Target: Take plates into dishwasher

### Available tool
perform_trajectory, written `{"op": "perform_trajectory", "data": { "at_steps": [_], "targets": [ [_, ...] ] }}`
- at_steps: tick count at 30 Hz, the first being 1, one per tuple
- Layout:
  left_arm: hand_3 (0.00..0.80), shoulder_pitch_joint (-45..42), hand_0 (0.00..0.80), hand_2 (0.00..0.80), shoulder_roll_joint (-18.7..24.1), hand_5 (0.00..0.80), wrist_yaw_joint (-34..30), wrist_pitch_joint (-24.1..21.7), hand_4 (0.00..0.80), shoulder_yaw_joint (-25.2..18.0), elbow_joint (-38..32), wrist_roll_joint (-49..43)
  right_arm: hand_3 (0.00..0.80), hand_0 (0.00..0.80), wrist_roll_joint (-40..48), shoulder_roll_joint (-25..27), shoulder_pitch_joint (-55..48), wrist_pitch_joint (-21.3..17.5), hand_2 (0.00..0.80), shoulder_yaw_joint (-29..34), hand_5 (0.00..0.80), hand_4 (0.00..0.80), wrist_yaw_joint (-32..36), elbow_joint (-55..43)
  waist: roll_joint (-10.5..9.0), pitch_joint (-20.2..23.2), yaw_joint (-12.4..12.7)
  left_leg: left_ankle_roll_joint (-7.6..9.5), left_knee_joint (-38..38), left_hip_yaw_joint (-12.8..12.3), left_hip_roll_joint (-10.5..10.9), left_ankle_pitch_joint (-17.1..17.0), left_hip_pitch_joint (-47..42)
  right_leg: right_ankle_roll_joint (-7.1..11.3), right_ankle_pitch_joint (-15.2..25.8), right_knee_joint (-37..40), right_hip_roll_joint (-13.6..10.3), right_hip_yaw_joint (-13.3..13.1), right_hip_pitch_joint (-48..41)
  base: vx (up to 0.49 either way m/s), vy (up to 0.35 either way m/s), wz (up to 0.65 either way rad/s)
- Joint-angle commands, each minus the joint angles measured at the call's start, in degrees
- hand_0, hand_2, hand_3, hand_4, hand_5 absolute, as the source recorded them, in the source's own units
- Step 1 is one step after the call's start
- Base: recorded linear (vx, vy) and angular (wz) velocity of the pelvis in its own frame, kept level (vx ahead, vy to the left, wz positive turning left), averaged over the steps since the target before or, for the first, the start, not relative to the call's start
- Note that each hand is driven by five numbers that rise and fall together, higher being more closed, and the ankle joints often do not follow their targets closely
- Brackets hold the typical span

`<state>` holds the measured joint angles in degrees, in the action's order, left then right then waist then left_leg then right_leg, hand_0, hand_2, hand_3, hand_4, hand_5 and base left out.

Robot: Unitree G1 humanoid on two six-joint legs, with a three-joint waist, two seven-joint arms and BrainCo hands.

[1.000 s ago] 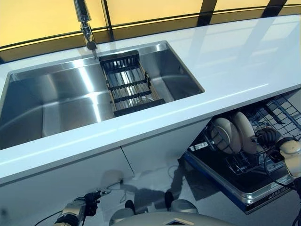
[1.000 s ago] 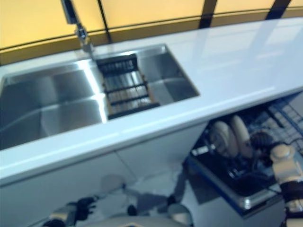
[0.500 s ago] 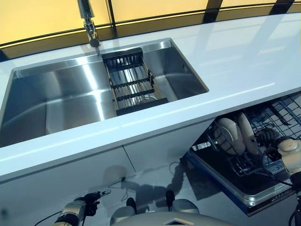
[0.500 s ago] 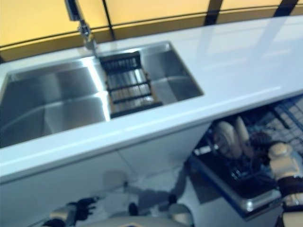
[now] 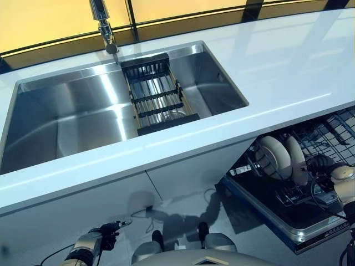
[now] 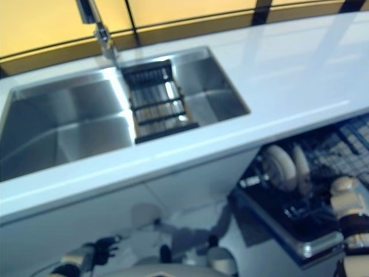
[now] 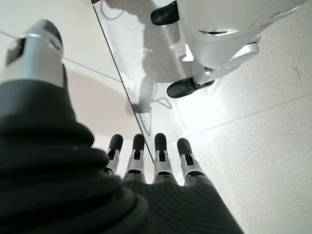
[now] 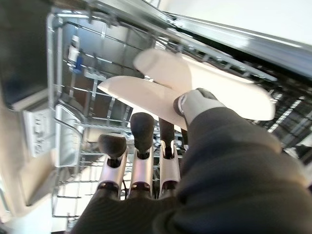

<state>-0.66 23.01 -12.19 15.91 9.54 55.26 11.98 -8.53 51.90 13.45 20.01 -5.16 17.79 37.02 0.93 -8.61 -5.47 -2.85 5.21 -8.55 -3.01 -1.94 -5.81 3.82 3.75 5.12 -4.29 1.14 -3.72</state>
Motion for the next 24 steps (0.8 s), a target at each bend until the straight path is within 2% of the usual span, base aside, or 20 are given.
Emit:
{"op": "perform_trajectory", "data": {
  "at_steps": [1,24],
  "targets": [
    [0.000,3.0,0.000,0.000,2.0,0.000,-0.2,-0.9,0.000,-0.4,1.5,-1.5,0.800,0.800,-3.2,1.3,4.1,-0.8,0.800,-1.0,0.800,0.800,-0.2,3.1,-1.53,0.6,1.3,0.81,-1.1,1.1,-0.8,2.9,0.2,4.93,-0.7,-5.9,-4.4,2.3,2.7,-0.002,-0.033,0.01],
    [0.000,5.0,0.000,0.000,2.9,0.000,0.8,-2.5,0.000,1.4,2.5,-1.3,0.800,0.800,-7.9,4.0,4.9,-2.2,0.800,-1.7,0.800,0.800,-4.8,14.2,-0.94,-1.0,1.9,0.65,-1.5,2.0,-1.1,2.4,1.6,4.41,-1.0,-6.6,-4.1,2.3,3.9,-0.011,-0.040,0.02]
  ]
}}
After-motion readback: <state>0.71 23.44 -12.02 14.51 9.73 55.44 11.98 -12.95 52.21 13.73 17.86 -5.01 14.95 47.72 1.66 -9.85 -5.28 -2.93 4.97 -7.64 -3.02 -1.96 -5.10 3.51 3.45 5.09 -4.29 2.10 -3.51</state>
